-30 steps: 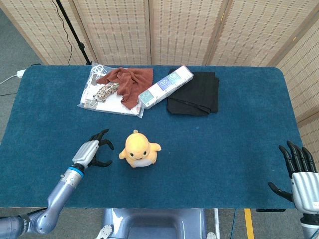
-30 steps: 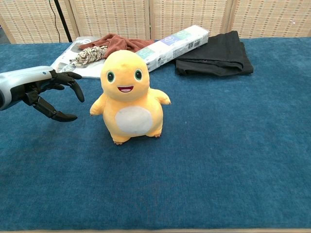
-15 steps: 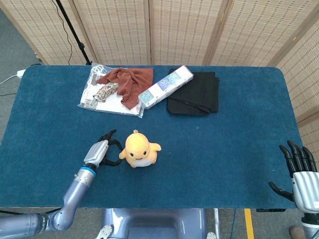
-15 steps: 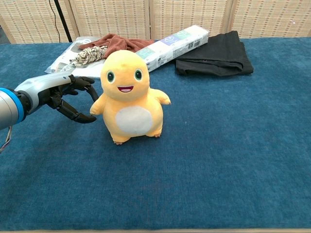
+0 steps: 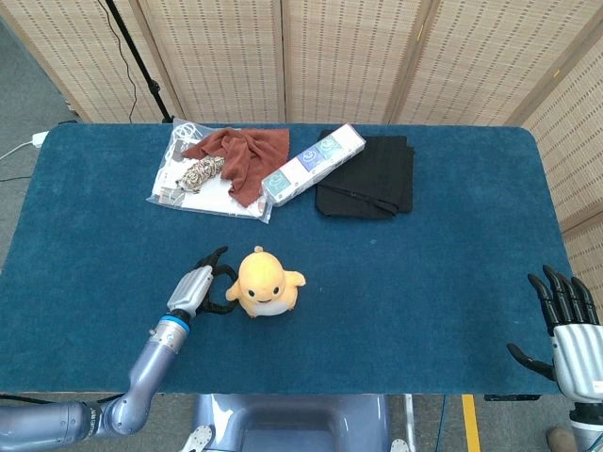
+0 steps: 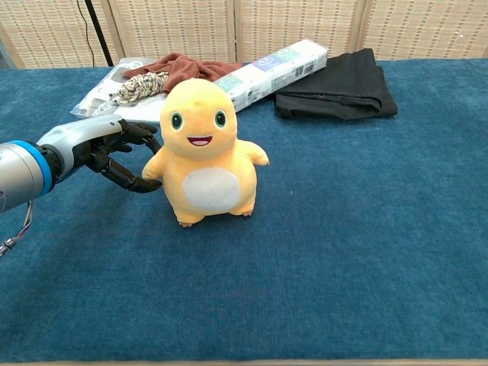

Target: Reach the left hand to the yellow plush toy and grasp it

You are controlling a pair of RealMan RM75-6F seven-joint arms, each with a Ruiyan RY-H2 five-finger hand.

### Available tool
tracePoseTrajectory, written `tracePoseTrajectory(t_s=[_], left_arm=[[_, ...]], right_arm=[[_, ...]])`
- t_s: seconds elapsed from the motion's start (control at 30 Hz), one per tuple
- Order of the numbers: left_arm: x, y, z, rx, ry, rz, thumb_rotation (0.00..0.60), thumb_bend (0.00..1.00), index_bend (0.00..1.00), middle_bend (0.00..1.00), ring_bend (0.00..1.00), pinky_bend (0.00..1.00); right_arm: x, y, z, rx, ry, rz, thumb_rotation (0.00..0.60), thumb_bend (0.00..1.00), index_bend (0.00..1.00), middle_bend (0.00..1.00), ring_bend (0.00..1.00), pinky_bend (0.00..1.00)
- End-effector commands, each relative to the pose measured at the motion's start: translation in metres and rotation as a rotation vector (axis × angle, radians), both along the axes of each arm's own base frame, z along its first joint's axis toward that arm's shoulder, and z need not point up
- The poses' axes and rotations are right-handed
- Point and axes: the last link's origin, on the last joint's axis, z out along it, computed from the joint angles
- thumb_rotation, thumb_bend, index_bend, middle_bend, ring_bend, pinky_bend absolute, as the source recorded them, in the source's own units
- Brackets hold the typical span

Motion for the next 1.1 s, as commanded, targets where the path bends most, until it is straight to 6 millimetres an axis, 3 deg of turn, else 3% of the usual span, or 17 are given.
tracePoseTrajectory(t_s=[0.03, 0.47, 0.87, 1.1], left_arm=[[0.0004, -0.0007, 0.0013, 0.002, -0.003, 0.003, 0.6, 0.28, 0.52, 0.0, 0.0, 0.0], [0.0026, -0.0009, 0.0036, 0.013, 0.012, 0.01, 0.6, 0.37, 0.59, 0.0, 0.0, 0.0], [0.0034, -0.0001, 0.0055, 0.027, 0.03, 0.027, 0.6, 0.38, 0.66, 0.0, 0.0, 0.0], [0.0021, 0.0025, 0.0085, 0.037, 0.041, 0.043, 0.6, 0.5, 0.67, 0.0, 0.0, 0.0]], right_arm=[[-0.0001, -0.0001, -0.0002, 0.001, 0.0, 0.0, 0.6, 0.0, 0.0, 0.0, 0.0, 0.0], [-0.0001, -0.0004, -0.0012, 0.008, 0.003, -0.005, 0.6, 0.0, 0.0, 0.0, 0.0, 0.0], [0.0004, -0.0009, -0.0025, 0.012, 0.005, -0.004, 0.6, 0.0, 0.0, 0.0, 0.0, 0.0], [0.001, -0.0036, -0.0065, 0.022, 0.013, -0.01, 0.6, 0.0, 0.0, 0.0, 0.0, 0.0]])
